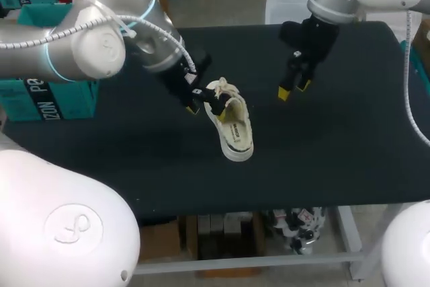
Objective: Open the shoe tongue, take the insole out of the shoe, put the insole back into the shoe, and pack the shoe into the shoebox
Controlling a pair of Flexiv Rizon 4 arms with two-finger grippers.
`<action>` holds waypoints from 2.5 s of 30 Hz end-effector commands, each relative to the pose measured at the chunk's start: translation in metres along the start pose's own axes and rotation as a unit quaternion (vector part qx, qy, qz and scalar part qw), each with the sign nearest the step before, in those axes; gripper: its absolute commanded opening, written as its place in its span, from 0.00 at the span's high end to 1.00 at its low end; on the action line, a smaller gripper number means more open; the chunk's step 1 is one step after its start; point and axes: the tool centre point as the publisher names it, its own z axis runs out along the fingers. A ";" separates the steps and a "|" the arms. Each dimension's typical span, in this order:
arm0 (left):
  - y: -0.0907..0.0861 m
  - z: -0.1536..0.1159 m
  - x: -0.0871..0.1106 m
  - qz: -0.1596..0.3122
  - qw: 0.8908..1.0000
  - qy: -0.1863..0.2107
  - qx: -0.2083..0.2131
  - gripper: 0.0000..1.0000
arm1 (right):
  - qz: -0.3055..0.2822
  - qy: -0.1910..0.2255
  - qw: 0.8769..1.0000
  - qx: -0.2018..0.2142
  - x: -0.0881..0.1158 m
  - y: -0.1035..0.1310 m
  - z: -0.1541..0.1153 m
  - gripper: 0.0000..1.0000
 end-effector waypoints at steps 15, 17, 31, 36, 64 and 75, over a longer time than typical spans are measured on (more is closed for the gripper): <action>-0.011 0.036 -0.016 -0.202 0.972 -0.118 -0.003 0.00 | -0.053 -0.069 0.996 0.000 -0.013 -0.016 -0.004 0.00; -0.014 0.042 -0.021 -0.209 0.971 -0.116 -0.002 0.00 | -0.057 -0.074 0.996 0.004 -0.015 -0.016 -0.005 0.00; -0.029 0.071 -0.051 -0.249 0.954 -0.161 0.031 0.56 | -0.147 -0.117 0.982 0.024 -0.036 -0.027 -0.006 0.00; -0.034 0.072 -0.054 -0.252 0.953 -0.163 0.040 1.00 | -0.158 -0.118 0.980 0.035 -0.041 -0.028 -0.012 0.00; -0.043 -0.048 -0.064 -0.204 0.971 -0.085 0.094 1.00 | -0.154 -0.111 0.980 0.057 -0.043 -0.029 -0.018 0.00; -0.023 -0.154 -0.065 -0.174 0.979 -0.068 0.078 1.00 | -0.154 -0.111 0.980 0.057 -0.043 -0.029 -0.018 0.00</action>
